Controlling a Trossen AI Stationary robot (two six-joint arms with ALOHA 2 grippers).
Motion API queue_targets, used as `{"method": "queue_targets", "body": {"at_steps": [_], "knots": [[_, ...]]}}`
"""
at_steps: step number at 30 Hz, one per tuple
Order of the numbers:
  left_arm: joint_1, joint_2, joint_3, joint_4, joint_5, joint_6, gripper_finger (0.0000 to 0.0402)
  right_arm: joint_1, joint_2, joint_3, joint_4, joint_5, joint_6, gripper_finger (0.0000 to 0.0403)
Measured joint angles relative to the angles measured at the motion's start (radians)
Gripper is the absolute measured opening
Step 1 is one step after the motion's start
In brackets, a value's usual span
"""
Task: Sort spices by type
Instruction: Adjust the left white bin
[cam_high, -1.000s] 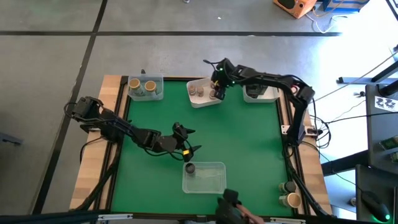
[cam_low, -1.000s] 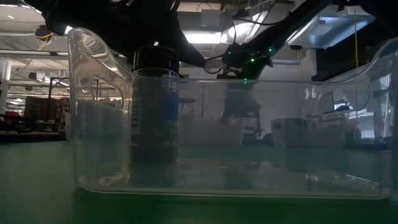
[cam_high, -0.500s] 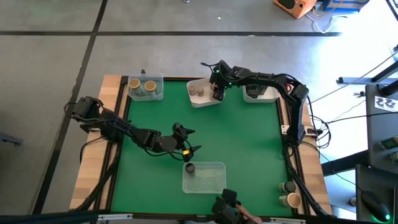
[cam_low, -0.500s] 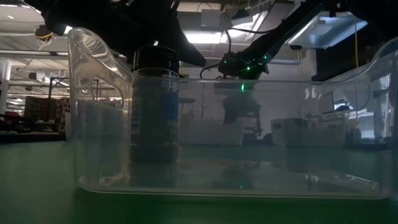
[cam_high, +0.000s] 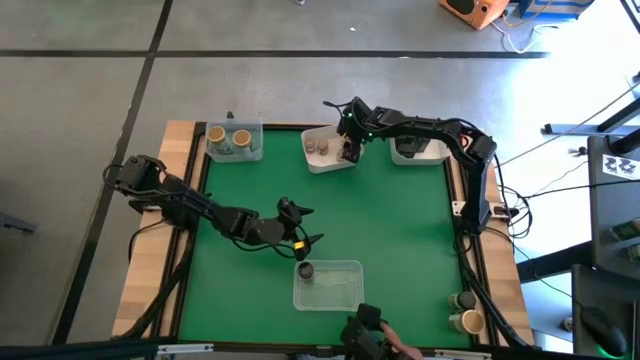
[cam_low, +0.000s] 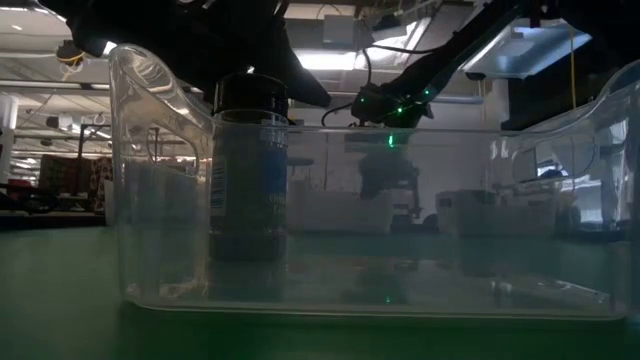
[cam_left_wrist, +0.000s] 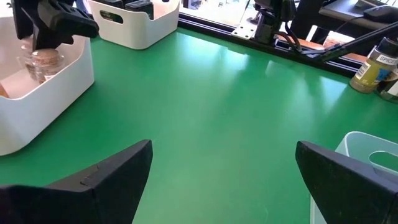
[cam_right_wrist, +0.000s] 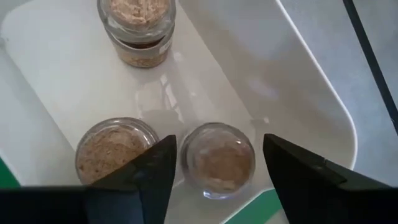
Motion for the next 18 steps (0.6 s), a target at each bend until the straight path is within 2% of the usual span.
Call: {"method": "queue_targets", "body": {"at_steps": [10, 18], "knots": [[0.0, 0.0, 0.0, 0.0, 0.0, -0.001, 0.0379, 0.001, 0.0, -0.002, 0.001, 0.0, 0.0, 0.0247], [0.0, 0.0, 0.0, 0.0, 0.0, -0.001, 0.0379, 0.001, -0.007, -0.006, -0.008, 0.052, -0.003, 0.031]]}}
